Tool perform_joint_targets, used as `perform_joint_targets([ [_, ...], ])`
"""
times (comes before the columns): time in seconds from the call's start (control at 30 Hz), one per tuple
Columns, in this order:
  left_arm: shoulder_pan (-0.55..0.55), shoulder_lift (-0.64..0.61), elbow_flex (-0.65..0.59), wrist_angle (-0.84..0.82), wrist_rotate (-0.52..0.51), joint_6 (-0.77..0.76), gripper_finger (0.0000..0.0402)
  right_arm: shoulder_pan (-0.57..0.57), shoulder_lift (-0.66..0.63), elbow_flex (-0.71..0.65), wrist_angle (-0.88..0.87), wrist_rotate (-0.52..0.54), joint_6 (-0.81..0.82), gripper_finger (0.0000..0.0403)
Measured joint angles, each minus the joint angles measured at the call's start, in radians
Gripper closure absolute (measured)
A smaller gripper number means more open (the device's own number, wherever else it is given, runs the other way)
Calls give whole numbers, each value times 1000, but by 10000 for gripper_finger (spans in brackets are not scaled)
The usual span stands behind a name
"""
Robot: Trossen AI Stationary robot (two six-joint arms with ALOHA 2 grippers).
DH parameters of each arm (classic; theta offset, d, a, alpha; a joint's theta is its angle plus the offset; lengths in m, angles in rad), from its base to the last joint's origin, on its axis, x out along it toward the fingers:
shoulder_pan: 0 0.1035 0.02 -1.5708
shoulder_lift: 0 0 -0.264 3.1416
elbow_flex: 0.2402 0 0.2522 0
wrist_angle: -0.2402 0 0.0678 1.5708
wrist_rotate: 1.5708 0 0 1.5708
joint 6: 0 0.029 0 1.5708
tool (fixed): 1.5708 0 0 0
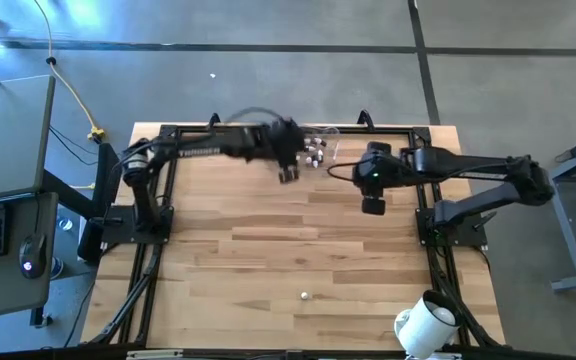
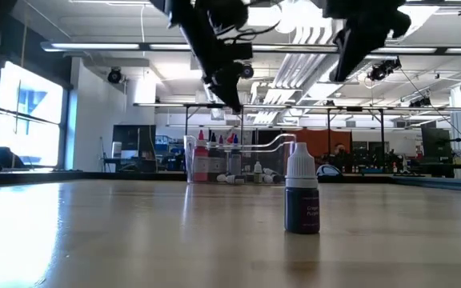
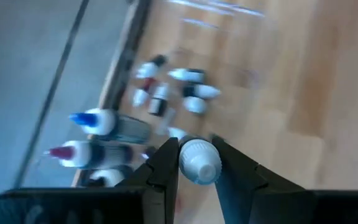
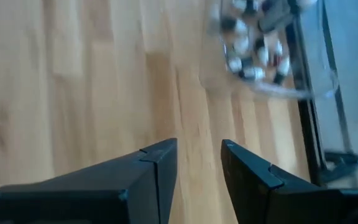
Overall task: Pick & Place food coloring
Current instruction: Put the red food coloring into the transparent bin, then put the food coloring into the transparent bin
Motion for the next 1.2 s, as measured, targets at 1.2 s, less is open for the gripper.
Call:
perform_joint_targets([
  [1.2,160,138,1,171,390,-93,223,36,-89,-854,1544,-558,58,283],
])
